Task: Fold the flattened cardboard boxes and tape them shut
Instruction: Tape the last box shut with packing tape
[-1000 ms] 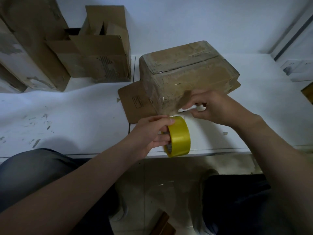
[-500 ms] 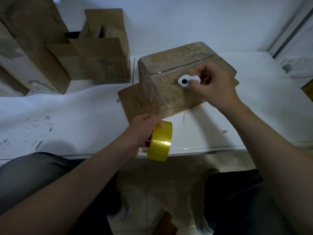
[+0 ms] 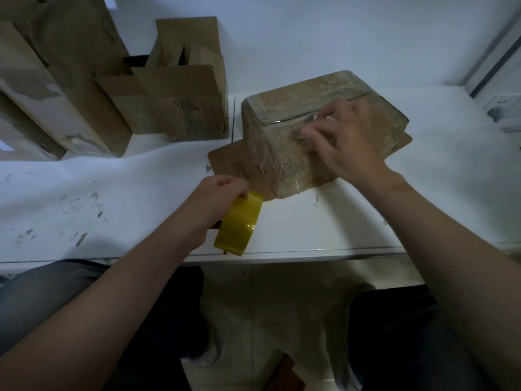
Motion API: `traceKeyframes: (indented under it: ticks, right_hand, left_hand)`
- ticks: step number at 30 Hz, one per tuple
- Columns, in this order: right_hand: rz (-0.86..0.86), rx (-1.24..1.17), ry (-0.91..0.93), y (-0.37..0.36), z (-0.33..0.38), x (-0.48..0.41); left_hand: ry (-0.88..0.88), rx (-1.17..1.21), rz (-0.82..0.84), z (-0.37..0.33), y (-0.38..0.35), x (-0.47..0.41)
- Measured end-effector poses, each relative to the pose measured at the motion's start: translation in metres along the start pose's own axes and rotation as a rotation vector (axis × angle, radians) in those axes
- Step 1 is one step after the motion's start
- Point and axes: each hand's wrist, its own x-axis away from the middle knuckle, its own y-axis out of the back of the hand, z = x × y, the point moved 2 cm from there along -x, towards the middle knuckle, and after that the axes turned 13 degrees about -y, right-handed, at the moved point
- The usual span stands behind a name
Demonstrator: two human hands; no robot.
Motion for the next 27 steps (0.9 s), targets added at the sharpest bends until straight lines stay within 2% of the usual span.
traceKeyframes:
  ticks: [3, 13, 19, 24, 27]
  right_hand:
    - [0.067, 0.037, 0.147, -0.016, 0.008, 0.008]
    - [0.026, 0.231, 0.300, -0.034, -0.013, 0.011]
    - [0.088, 0.312, 0.288, -0.031, -0.015, 0.012]
    - [-0.052, 0.262, 0.129, -0.029, 0.007, 0.015]
    - [-0.084, 0.318, 0.131, -0.037, 0.010, 0.015]
  left_hand:
    - [-0.027, 0.030, -0.027, -0.007, 0.003, -0.005]
    - [-0.051, 0.069, -0.043, -0.016, 0.005, -0.019]
    - [-0.059, 0.075, -0.055, -0.016, 0.008, -0.023]
    - [-0.071, 0.076, -0.053, -0.017, 0.006, -0.025]
    - [-0.088, 0.087, -0.033, -0.019, 0.003, -0.025]
